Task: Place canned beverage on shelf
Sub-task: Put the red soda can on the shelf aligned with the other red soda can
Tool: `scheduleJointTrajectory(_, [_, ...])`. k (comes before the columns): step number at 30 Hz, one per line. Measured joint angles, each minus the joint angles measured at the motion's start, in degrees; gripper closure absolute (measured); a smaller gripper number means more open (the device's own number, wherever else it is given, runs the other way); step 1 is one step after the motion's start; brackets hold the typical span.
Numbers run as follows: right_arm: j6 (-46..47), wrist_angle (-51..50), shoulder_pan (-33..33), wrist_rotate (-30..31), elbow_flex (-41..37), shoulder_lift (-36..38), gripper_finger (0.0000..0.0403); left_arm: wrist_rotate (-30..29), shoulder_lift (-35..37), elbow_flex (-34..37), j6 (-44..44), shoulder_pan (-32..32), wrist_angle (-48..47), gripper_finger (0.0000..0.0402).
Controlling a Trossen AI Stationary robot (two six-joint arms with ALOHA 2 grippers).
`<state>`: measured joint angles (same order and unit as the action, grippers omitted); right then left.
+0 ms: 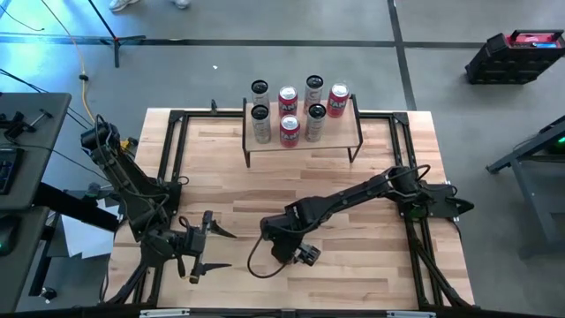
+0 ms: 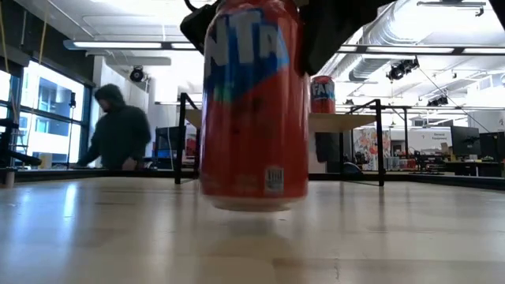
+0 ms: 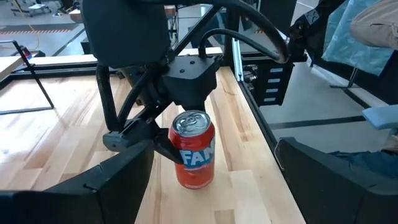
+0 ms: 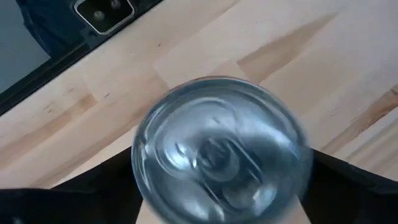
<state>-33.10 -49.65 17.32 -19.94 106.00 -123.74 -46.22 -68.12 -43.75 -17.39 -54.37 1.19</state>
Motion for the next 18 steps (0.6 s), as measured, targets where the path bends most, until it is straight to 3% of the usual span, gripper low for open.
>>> scheduleJointTrajectory(6, [-0.29, -0.37, 0.15, -0.07, 0.09, 0.02, 0.0034, 0.0, 0.0, 0.0, -0.16, 0.0, 0.0, 0.0061])
scheduleJointTrajectory(18, [8.13, -2.43, 0.87, 4.5, 1.92, 0.2, 0.003, -0.35, 0.0, 0.0, -0.02, 0.0, 0.0, 0.0061])
